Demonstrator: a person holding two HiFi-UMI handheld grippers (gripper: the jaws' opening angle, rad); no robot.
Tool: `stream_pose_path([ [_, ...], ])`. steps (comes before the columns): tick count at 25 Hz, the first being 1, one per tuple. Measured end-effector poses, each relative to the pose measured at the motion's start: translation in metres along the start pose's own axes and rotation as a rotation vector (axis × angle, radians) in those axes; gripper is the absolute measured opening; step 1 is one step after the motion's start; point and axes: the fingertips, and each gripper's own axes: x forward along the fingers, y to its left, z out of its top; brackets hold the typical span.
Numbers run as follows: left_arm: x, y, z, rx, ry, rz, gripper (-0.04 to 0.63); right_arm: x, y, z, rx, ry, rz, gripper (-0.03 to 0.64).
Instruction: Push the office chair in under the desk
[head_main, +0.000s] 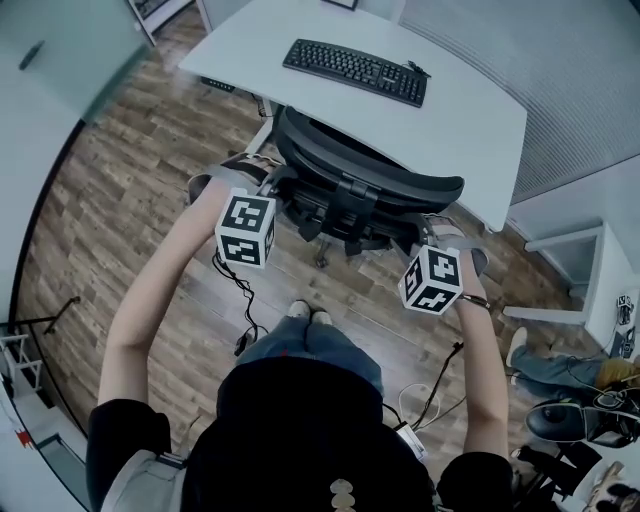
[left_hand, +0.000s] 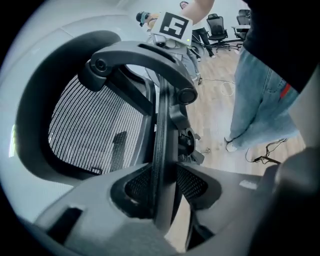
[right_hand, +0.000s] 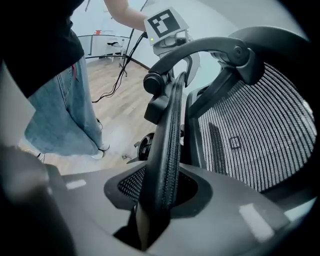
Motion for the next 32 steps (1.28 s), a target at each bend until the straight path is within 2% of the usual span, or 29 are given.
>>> stream_pose_path([
  [5,-0.005,0.005,0.001,-0.03,-0.01,0.133,0.171,-0.008,0.001,0.0,-0.004,-0.018,-0.05,0.15],
  [10,-0.024,0.006,0.0,-0.127,-0.079,0.267,0.199,-0.038,-0.001,0.004,0.043,-0.086,-0.108,0.162],
  [11,-0.033,0.006,0.001,-0.146,-0.097,0.31,0.18,-0.046,-0.002,0.006,0.062,-0.115,-0.124,0.155],
  [15,-0.077,0.013,0.001,-0.226,-0.169,0.552,0.032,-0.081,-0.01,0.02,0.209,-0.297,-0.202,0.115],
  [17,-0.095,0.016,0.002,-0.322,-0.217,0.624,0.009,-0.097,-0.017,0.026,0.313,-0.406,-0.253,0.086],
  [20,-0.12,0.028,0.004,-0.52,-0.322,0.7,0.009,-0.123,-0.034,0.03,0.502,-0.59,-0.357,0.036],
  [24,-0.157,0.058,0.0,-0.825,-0.526,0.82,0.008,-0.161,-0.059,0.022,0.716,-0.803,-0.532,0.008],
  [26,-0.167,0.066,-0.001,-0.939,-0.619,0.856,0.008,-0.178,-0.068,0.013,0.807,-0.879,-0.621,0.008],
  [29,-0.174,0.072,0.007,-1.015,-0.721,0.878,0.008,-0.197,-0.075,-0.005,0.95,-0.973,-0.747,0.008],
  [32,-0.171,0.071,0.015,-1.044,-0.749,0.875,0.008,-0.206,-0.073,-0.029,1.097,-1.003,-0.876,0.008],
])
